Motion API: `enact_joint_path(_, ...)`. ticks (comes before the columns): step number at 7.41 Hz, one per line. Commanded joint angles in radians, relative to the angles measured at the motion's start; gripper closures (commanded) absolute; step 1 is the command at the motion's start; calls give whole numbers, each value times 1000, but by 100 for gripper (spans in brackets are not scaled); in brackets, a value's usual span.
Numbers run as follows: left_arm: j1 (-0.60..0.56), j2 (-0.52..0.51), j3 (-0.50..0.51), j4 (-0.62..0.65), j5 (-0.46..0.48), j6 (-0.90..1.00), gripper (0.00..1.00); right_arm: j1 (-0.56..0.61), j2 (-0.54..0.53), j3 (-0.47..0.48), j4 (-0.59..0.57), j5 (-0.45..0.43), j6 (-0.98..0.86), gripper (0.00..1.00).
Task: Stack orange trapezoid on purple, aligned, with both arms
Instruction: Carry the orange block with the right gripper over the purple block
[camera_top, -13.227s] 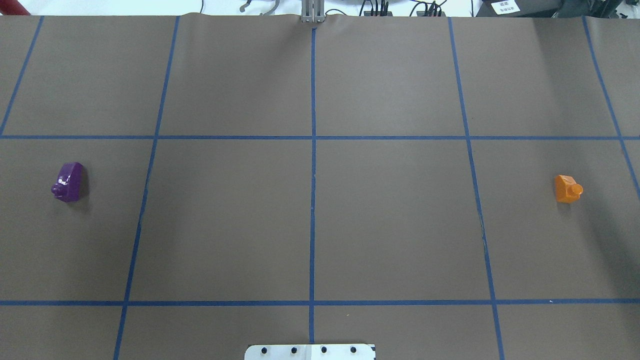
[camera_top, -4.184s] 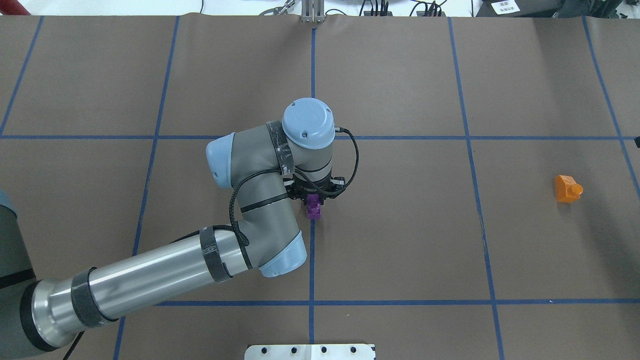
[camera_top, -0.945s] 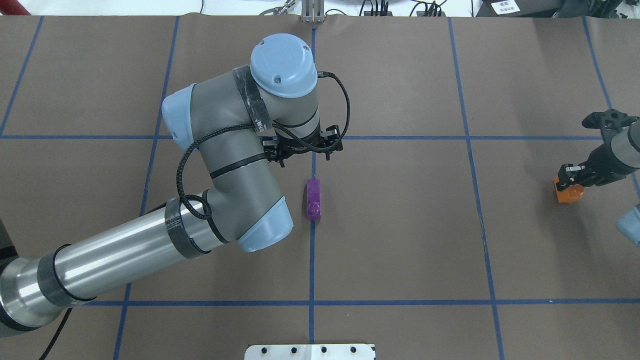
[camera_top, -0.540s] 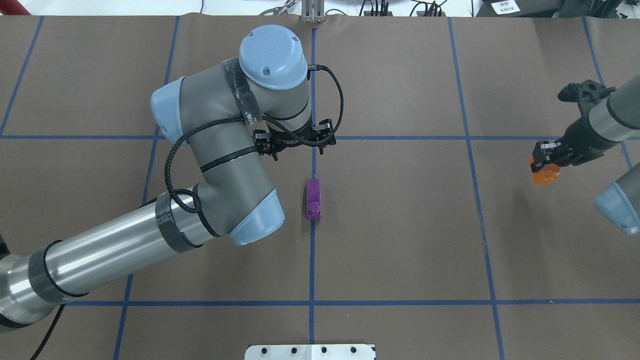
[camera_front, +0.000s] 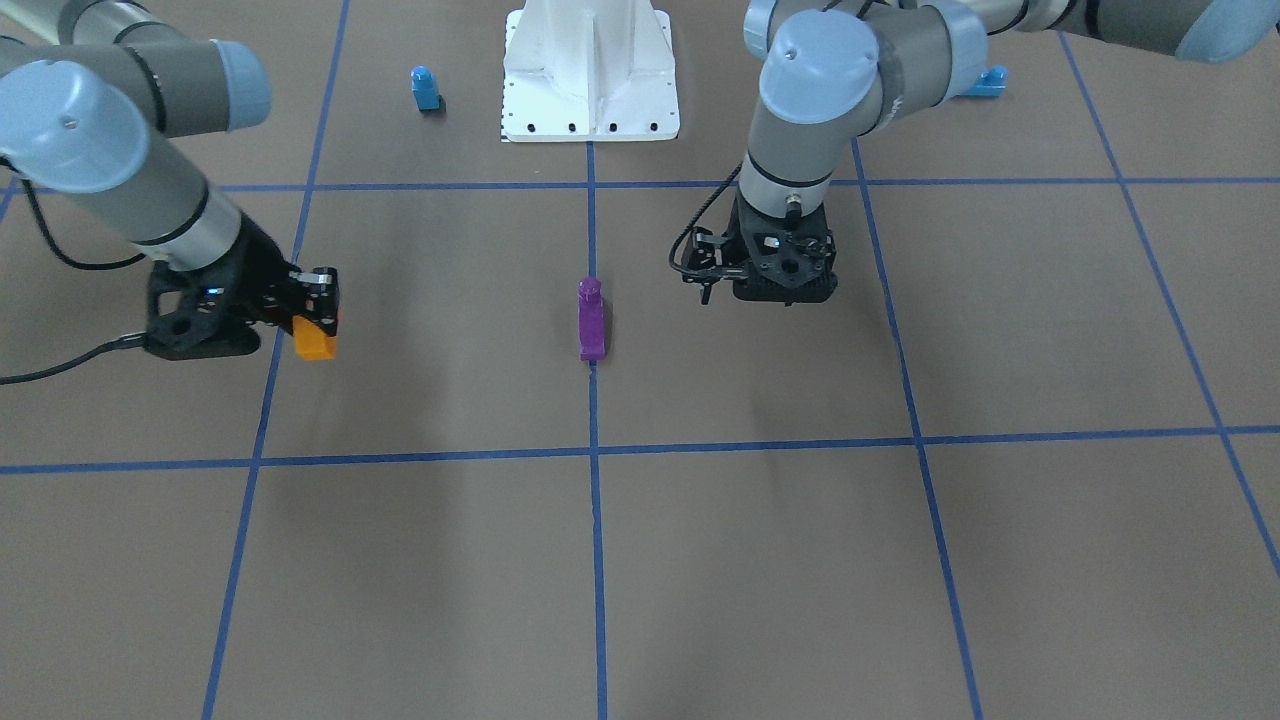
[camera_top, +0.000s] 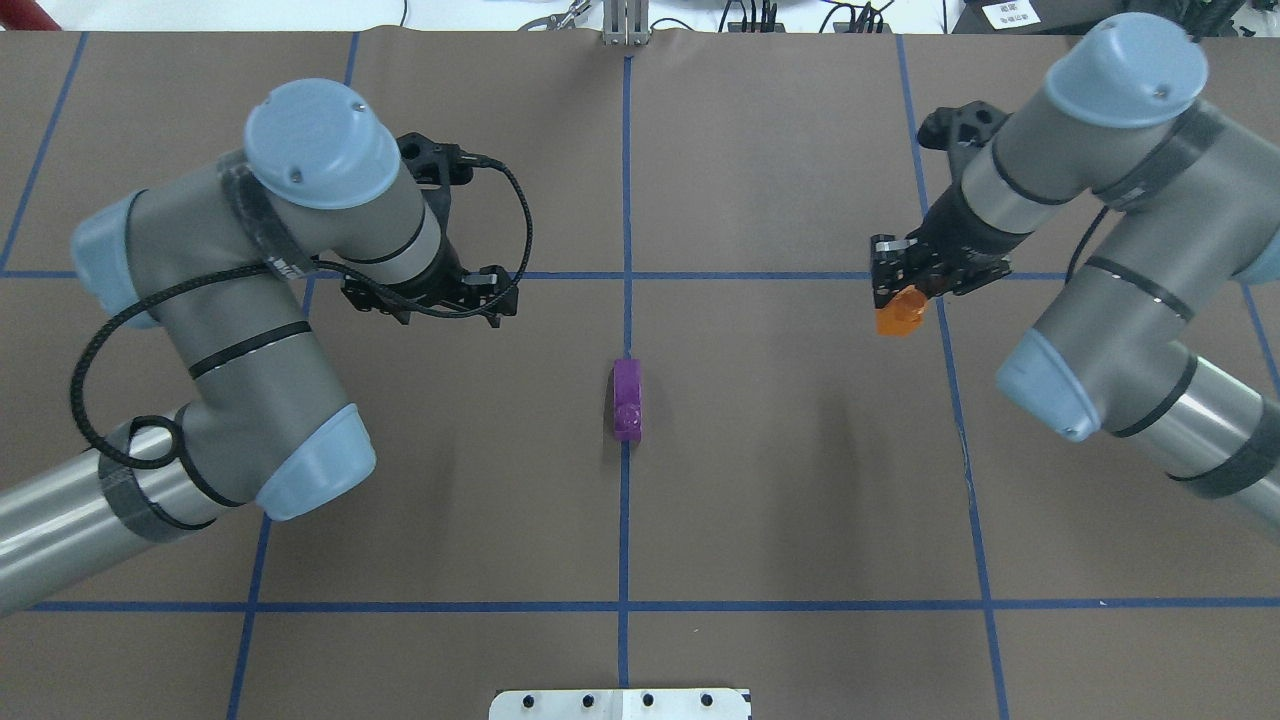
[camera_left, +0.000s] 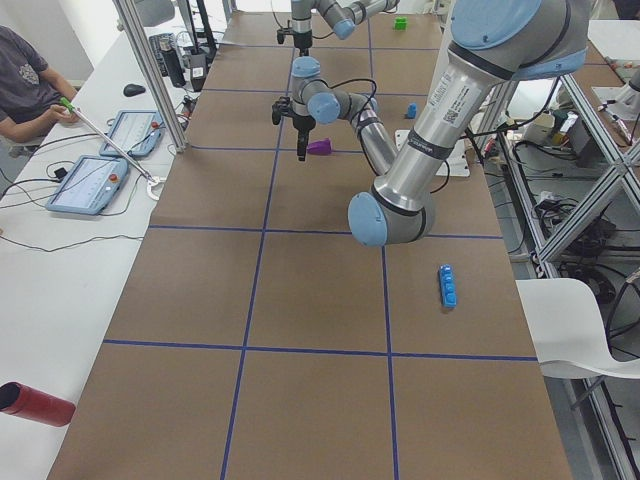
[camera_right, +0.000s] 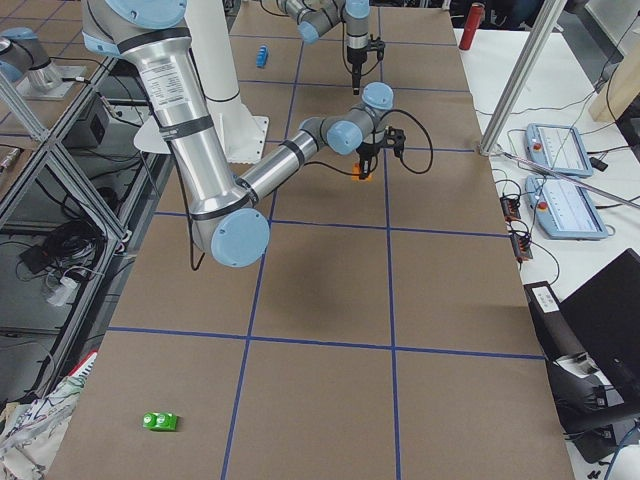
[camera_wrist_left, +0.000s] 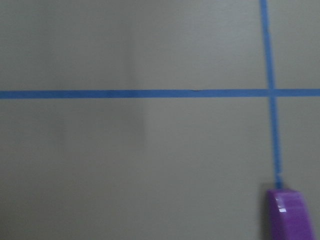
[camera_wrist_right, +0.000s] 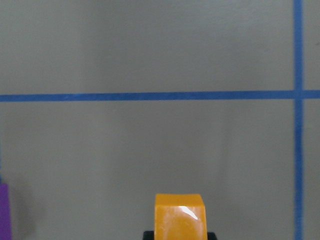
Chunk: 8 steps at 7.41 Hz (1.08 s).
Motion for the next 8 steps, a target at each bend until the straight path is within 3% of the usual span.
enact_joint_path(1, -47, 68, -30, -1, -2, 82, 0, -189, 154, -39, -4, -123, 140, 100)
enact_joint_path(3, -57, 90, -31, -1, -4, 82, 0, -257, 271, -132, -5, -158, 183, 100)
enact_joint_path(8, -60, 101, -48, 0, -2, 74, 0, -293, 351, -222, -57, -221, 177, 100)
